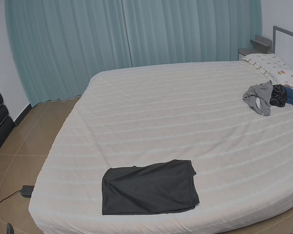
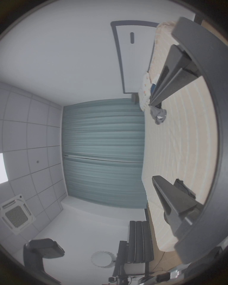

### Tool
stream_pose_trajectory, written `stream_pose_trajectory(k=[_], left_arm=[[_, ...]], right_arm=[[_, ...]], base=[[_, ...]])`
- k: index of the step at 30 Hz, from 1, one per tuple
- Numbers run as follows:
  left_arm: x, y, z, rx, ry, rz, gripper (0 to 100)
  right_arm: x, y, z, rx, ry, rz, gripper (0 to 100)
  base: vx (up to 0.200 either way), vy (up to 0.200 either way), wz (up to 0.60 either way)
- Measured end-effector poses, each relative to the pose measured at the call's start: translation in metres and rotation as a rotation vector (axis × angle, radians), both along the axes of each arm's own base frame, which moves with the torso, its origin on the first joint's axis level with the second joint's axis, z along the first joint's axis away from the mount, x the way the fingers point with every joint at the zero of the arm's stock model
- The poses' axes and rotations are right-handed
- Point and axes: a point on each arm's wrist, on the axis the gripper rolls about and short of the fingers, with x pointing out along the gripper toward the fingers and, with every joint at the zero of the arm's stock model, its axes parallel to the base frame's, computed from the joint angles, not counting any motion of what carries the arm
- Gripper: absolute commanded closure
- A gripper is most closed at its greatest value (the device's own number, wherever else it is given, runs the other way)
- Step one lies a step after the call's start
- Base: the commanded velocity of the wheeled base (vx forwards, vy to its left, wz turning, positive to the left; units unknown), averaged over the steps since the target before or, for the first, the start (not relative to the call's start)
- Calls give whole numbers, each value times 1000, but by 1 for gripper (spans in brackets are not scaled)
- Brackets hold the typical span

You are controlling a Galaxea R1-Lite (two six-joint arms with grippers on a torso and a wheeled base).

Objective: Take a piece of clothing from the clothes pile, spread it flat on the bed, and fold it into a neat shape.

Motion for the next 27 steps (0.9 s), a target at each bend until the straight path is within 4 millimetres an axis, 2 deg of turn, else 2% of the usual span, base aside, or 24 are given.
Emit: stream_pose_trajectory(k=[5,10,13,21,27], left_arm=[[4,2,-10,0,47,91,0],[6,4,-22,-1,151,179,0],[6,4,-26,2,187,201,0],[6,3,-28,8,204,143,0],[7,1,-29,-50,210,60,0]], right_arm=[[6,0,-11,-39,-1,-21,0],[11,-1,-31,-55,162,-39,0],[12,-1,-37,-61,207,-49,0],[12,-1,-37,-43,209,-56,0],[12,-1,-37,-40,211,-56,0]], base=[[0,0,0],[0,0,0],[0,0,0],[0,0,0],[0,0,0]])
